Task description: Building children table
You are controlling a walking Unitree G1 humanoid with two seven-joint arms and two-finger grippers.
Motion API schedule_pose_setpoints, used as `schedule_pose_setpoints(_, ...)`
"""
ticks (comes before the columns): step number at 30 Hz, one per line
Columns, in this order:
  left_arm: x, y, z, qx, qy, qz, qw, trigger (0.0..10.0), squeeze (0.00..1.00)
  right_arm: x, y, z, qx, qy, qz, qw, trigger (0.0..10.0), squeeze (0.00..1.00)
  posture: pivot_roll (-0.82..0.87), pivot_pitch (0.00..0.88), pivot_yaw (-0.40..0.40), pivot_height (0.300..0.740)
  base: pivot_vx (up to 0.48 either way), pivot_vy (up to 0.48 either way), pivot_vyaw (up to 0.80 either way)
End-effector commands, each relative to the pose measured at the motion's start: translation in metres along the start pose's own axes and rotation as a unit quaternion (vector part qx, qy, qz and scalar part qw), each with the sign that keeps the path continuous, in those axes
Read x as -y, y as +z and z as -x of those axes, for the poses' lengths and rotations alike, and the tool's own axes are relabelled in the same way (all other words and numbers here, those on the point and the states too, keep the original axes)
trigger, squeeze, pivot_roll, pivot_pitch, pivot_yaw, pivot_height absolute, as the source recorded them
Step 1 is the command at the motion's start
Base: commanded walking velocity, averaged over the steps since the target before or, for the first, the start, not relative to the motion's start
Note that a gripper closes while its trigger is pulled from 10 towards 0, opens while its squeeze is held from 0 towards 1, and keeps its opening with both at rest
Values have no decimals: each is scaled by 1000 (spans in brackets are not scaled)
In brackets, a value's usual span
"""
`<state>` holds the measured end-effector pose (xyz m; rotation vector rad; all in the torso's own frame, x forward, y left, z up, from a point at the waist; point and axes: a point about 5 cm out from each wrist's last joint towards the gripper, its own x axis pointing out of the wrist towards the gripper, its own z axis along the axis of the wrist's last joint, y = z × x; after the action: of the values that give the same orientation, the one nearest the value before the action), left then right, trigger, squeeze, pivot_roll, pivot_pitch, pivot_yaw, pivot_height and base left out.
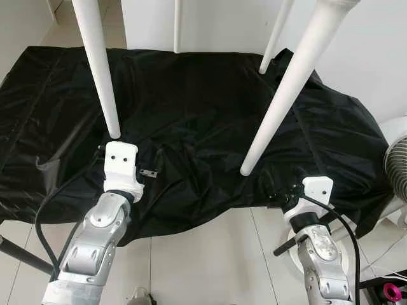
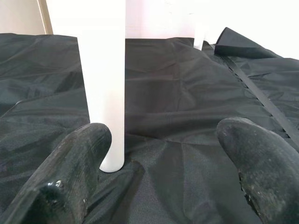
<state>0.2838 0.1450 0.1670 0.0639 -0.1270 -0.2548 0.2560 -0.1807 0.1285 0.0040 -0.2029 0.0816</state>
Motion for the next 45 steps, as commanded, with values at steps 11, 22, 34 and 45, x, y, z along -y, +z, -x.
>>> schedule_pose_setpoints(11, 2, 2, 3, 9, -15, -9, 1000, 10000, 0, 2, -1, 2, 1, -2, -4, 1000, 10000, 0, 63, 114, -86, 740, 0, 0, 0)
schedule_pose_setpoints(22, 2, 1, 4, 9, -16, -11, 1000, 10000, 0, 2, -2, 2, -1, 0, -3, 1000, 10000, 0, 63, 115, -87, 740, 0, 0, 0)
schedule_pose_setpoints(34, 11, 3, 17, 41, -49, -12, 998, 10000, 0, -10, -7, 11, -14, 72, -8, 997, 10000, 0, 63, 117, -82, 740, 0, 0, 0)
schedule_pose_setpoints(45, 33, 15, 59, 94, -189, -5, 977, 10000, 0, -24, -8, 39, -50, 262, 1, 964, 10000, 0, 65, 119, -81, 740, 0, 0, 0)
